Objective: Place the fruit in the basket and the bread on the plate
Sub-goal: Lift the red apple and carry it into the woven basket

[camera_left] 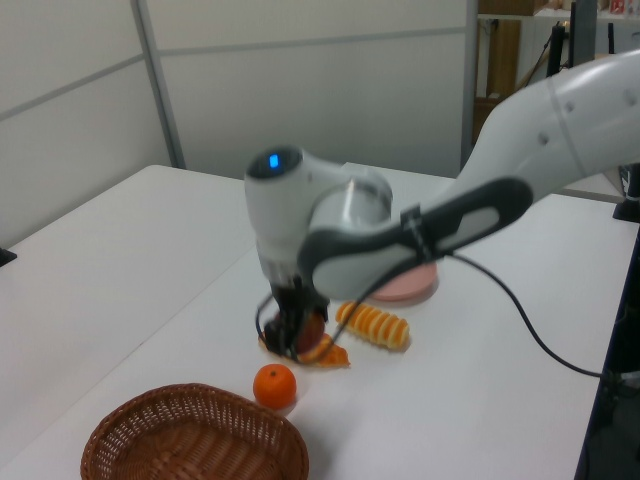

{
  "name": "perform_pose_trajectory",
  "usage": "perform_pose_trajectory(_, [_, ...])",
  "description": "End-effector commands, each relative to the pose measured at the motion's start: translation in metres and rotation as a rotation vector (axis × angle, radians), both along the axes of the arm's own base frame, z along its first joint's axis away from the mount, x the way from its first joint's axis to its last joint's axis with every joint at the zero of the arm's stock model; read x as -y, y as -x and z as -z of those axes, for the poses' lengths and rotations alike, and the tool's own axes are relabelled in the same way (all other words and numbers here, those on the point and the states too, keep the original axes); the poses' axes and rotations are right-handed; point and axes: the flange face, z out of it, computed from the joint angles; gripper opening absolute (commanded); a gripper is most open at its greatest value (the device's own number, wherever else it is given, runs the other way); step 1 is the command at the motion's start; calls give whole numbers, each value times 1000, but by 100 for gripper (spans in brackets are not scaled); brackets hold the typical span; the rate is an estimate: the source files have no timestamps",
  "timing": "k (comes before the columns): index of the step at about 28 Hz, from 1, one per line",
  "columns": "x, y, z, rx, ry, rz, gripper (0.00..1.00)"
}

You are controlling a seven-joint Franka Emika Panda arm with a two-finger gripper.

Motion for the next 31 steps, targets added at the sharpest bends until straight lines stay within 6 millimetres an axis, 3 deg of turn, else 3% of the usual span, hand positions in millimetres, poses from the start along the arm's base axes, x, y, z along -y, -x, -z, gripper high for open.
perform_pose_trajectory(1, [-41,4,-33,6,-41,-30,0])
perform_pose_trajectory(5, [-74,15,-32,9,-48,-34,0])
perform_pose_trajectory(6, [-90,20,-23,-1,-42,-40,0])
perform_pose_trajectory(10, [-119,28,6,-39,-24,-60,0])
perform_pose_trajectory(18, [-143,21,39,-58,-6,-43,0])
perform_pose_trajectory(19, [-143,21,41,-60,-4,-43,6])
perform_pose_trajectory(21, [-143,21,41,-60,-4,-41,85])
perform_pose_trajectory(22, [-144,22,42,-62,1,-43,100])
perform_pose_trajectory(31, [-150,27,41,-67,14,-58,100])
